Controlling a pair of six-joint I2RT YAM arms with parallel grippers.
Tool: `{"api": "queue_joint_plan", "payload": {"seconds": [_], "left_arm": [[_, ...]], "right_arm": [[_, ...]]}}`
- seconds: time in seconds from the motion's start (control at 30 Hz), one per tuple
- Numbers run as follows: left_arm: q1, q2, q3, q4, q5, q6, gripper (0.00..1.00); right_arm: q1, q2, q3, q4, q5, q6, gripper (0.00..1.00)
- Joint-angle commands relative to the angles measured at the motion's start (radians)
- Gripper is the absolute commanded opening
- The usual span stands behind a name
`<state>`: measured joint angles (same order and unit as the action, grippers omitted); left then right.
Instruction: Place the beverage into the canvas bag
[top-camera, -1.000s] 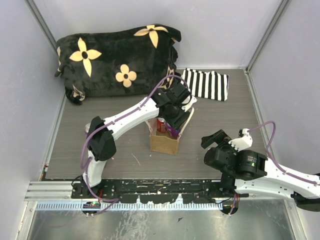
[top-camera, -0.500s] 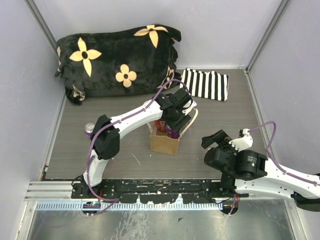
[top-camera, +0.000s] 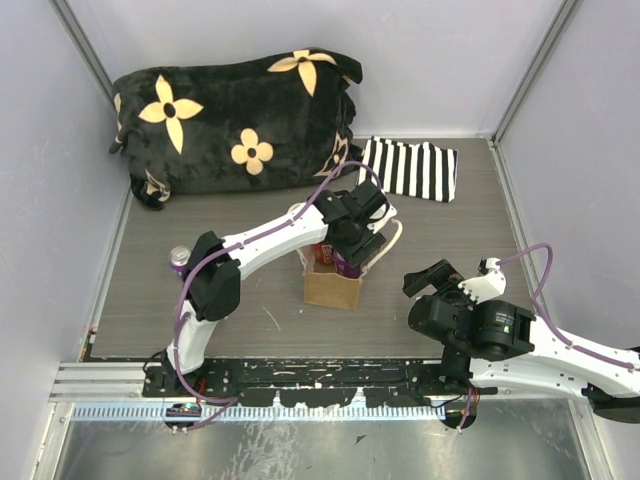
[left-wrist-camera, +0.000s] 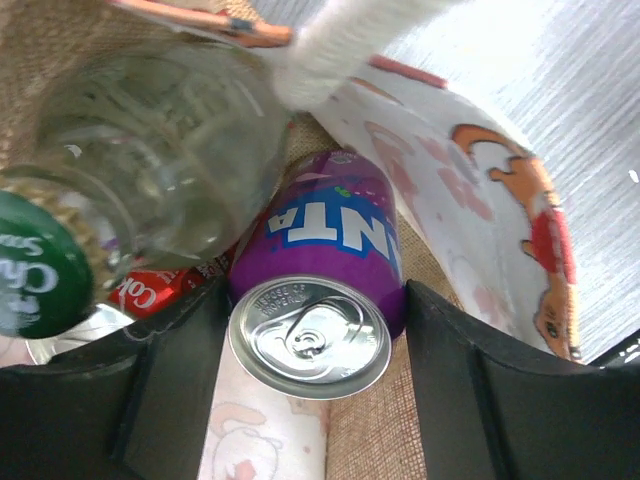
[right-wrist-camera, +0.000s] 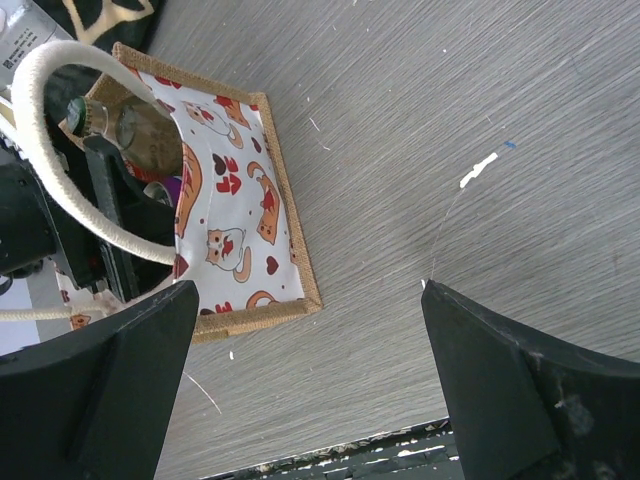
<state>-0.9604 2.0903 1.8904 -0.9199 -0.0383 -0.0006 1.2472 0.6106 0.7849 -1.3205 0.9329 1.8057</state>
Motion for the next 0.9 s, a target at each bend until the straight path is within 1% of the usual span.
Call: {"api": "queue_joint_plan", "payload": {"seconds": [0.0, 0.1, 0.17, 0.33, 0.47, 0.87], "left_arm": [[-0.048, -0.004, 0.021, 0.048, 0.055, -0.003, 0.76], [-0.056, -0.007, 0.022, 0.047, 0.053, -0.001, 0.86], [-0.059, -0.012, 0.022, 0.046, 0.050, 0.000, 0.95], [-0.062, -0.023, 0.020, 0.047, 0.036, 0.006, 1.00], [-0.061, -0.043, 0.017, 0.060, -0.006, 0.026, 0.98], [-0.062, -0.117, -0.001, 0.090, -0.136, 0.096, 0.98]], "right_arm": [[0.003, -0.007, 0.023, -0.006, 0.037, 0.024, 1.00], [0.003, -0.008, 0.024, -0.006, 0.037, 0.023, 1.00], [0.004, -0.008, 0.023, -0.005, 0.037, 0.023, 1.00], [0.004, -0.003, 0.020, 0.002, 0.035, 0.021, 1.00], [0.003, 0.000, 0.016, 0.011, 0.031, 0.018, 1.00], [0.003, 0.021, 0.015, 0.033, 0.025, 0.002, 1.00]]}}
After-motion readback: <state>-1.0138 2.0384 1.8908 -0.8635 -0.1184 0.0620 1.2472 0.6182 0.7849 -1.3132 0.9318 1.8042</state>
